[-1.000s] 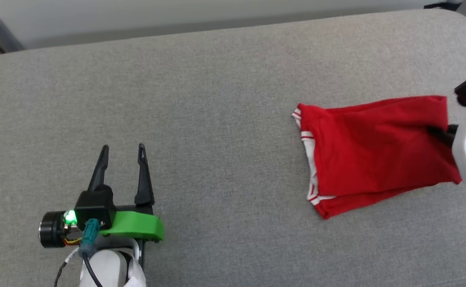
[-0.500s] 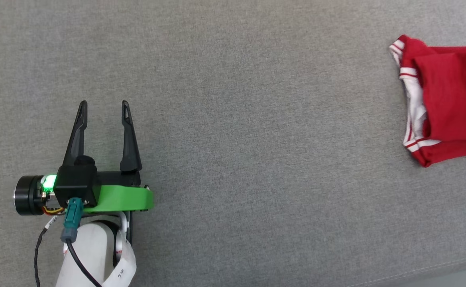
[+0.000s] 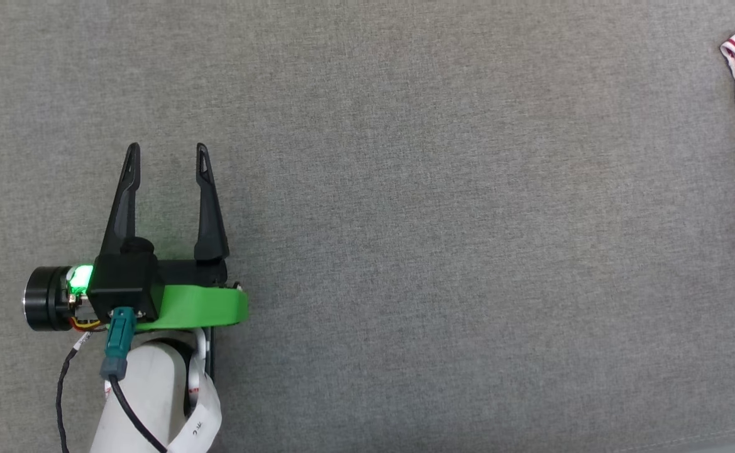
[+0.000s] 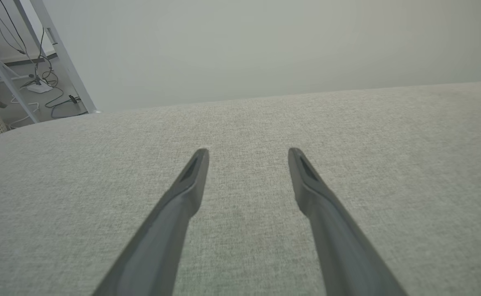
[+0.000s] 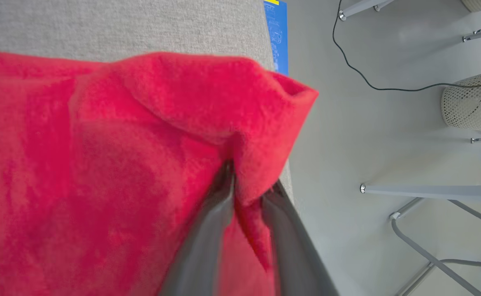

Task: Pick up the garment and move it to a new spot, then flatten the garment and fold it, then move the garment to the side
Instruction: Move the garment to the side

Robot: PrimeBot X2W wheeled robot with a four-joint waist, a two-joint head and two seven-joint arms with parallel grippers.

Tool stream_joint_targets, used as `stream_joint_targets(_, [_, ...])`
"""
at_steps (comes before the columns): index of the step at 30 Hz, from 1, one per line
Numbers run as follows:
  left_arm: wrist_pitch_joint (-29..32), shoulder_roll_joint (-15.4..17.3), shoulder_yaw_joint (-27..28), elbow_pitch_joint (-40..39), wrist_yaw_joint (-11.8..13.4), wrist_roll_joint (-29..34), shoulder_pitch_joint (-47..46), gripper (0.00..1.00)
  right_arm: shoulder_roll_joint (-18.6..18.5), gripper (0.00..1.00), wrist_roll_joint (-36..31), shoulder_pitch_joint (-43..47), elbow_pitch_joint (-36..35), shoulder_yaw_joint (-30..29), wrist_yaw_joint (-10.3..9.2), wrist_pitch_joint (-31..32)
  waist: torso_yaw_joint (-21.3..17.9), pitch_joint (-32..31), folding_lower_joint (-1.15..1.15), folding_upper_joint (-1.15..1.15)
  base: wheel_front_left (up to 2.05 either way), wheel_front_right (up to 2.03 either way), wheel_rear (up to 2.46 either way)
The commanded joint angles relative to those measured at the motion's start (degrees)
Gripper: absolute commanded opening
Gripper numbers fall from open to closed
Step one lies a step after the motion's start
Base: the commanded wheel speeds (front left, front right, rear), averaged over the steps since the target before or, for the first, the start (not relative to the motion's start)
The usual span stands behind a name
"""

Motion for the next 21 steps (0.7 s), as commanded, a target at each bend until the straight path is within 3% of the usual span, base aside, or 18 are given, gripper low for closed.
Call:
stream_joint_targets(1, [-0.34,-0.12,-0.06,0.35,0.44,0.13,0.18,1.00,0.46,1.00,-0.72,-0.66,0.85,-0.03,-0.05,-0.67,0.31,-2.22,-0.01,0.00,0.00,0.00,0.00])
stream_joint_targets(7, [-0.34,-0.80,-0.56,1.61,0.91,-0.89,3.36,1.00,1.28,1.00,-3.13,-0.34,2.34,-2.78,-0.05,-12.26,1.54,-9.40,-0.01,0.00,0.00,0.00,0.00])
stream_joint_targets(13, [-0.34,-1.13,-0.10,2.36,1.43,-2.07,7.85,1.00,3.81,1.00,-6.20,2.38,0.54,-5.86,-0.05,-27.81,2.60,-15.95,-0.01,0.00,0.00,0.00,0.00])
stream_joint_targets(19, [-0.34,-1.21,0.85,2.87,1.91,-3.06,11.82,1.00,10.39,1.00,-9.45,6.85,-3.23,-11.66,-0.05,-40.95,3.82,-21.20,-0.01,0.00,0.00,0.00,0.00])
stream_joint_targets(20, [-0.34,-1.28,0.99,3.32,1.93,-3.42,13.22,1.00,14.94,1.00,-12.07,10.63,-8.06,-15.06,-0.05,-43.41,4.76,-23.52,-0.01,0.00,0.00,0.00,0.00])
stream_joint_targets(21, [-0.34,-1.29,0.96,3.44,1.90,-3.48,13.56,1.00,16.26,1.00,-12.82,11.94,-9.79,-16.05,-0.05,-43.70,5.07,-24.09,-0.01,0.00,0.00,0.00,0.00])
